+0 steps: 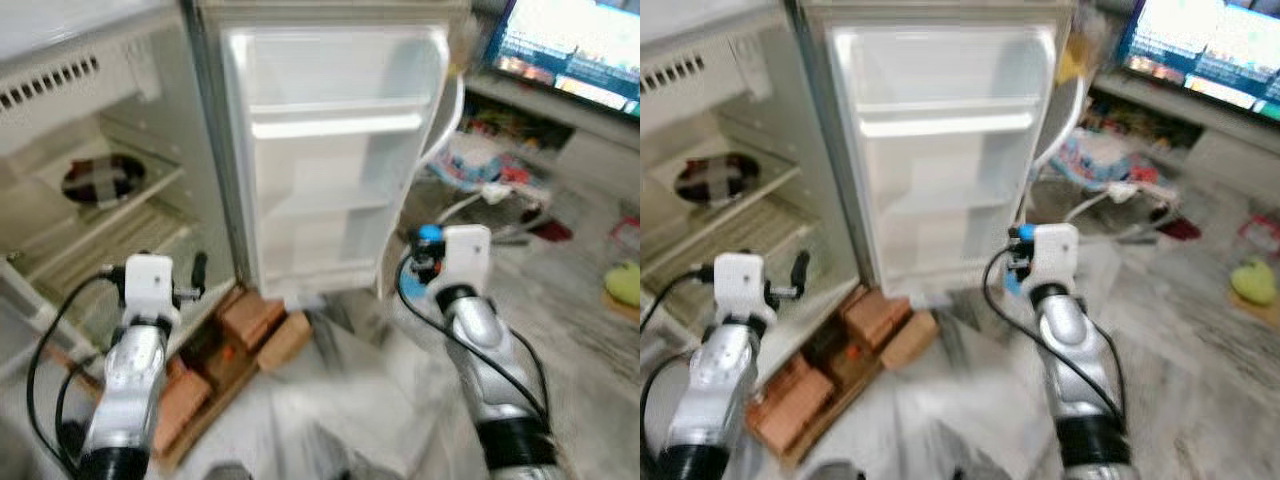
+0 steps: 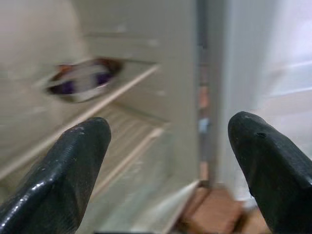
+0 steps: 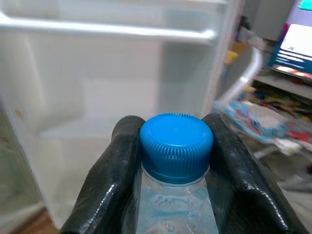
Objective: Restocking fridge
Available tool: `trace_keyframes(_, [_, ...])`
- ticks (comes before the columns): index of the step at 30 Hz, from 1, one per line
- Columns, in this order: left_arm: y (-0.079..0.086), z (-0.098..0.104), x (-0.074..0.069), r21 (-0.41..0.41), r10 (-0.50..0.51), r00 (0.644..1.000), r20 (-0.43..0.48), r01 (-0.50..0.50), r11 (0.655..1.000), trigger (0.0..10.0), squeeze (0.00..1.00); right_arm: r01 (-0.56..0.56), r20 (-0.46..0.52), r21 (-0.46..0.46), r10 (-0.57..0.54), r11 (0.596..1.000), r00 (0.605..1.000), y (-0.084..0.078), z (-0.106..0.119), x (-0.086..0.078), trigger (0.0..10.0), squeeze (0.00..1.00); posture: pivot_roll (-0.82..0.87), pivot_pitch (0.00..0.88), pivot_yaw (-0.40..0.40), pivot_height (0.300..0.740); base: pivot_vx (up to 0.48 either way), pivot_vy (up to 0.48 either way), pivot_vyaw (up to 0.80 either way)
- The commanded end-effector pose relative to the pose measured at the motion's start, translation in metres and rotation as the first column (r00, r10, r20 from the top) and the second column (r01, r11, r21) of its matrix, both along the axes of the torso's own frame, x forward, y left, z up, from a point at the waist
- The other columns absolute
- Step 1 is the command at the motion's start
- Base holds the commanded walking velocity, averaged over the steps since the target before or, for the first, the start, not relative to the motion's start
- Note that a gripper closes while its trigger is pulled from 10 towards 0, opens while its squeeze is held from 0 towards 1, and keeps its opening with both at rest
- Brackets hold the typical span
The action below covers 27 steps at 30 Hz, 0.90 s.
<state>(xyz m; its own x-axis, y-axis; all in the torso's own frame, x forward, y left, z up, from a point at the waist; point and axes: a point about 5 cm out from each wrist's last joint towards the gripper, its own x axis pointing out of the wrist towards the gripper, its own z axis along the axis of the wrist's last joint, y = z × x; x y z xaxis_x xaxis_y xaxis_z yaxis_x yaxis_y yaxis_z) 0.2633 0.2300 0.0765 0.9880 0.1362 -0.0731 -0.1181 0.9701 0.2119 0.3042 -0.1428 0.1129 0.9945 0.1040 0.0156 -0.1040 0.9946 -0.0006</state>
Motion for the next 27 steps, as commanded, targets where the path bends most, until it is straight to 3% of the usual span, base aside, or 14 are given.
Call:
trace_keyframes(1, [-0.002, 0.004, -0.002, 0.014, -0.001, 1.0, 0.003, 0.001, 1.0, 10.0, 0.0, -0.014, 0.038, 0.005, 0.013, 1.0, 0.999, 0.002, 0.008, 0.002, 10.0, 0.0, 0.12, 0.037, -0.058, 0.74, 0.0, 0.0, 0.0])
trace_keyframes(8, [-0.006, -0.002, -0.006, 0.014, -0.037, 0.999, -0.018, 0.037, 0.999, 10.0, 0.0, 0.035, 0.04, 0.025, -0.036, 0.999, 0.999, -0.009, 0.004, -0.009, 10.0, 0.0, 0.07, 0.034, -0.071, 0.74, 0.0, 0.0, 0.0])
trace_keyframes(17, [-0.017, -0.001, 0.013, 0.03, -0.119, 0.991, -0.053, 0.121, 0.992, 10.0, 0.0, 0.111, 0.053, 0.041, -0.113, 0.993, 0.992, -0.011, -0.002, -0.014, 10.0, 0.0, 0.05, 0.0, -0.001, 0.74, 0.0, 0.0, 0.0])
trace_keyframes(20, [-0.021, 0.004, 0.025, 0.071, -0.188, 0.981, -0.05, 0.191, 0.979, 10.0, 0.0, 0.148, 0.056, 0.052, -0.15, 0.988, 0.987, -0.013, -0.005, -0.016, 10.0, 0.0, 0.03, 0.0, 0.046, 0.74, 0.0, 0.0, 0.0])
trace_keyframes(23, [-0.023, 0.01, 0.034, 0.096, -0.207, 0.978, -0.037, 0.209, 0.973, 10.0, 0.0, 0.157, 0.07, 0.042, -0.16, 0.987, 0.985, -0.013, -0.004, -0.015, 10.0, 0.0, 0.01, 0.002, 0.052, 0.74, 0.0, 0.0, 0.0])
trace_keyframes(27, [-0.028, 0.012, 0.036, 0.091, -0.234, 0.972, -0.017, 0.234, 0.968, 10.0, 0.0, 0.149, 0.084, 0.028, -0.151, 0.988, 0.985, -0.012, 0.0, -0.011, 10.0, 0.0, 0.01, 0.007, 0.041, 0.74, 0.0, 0.0, 0.0])
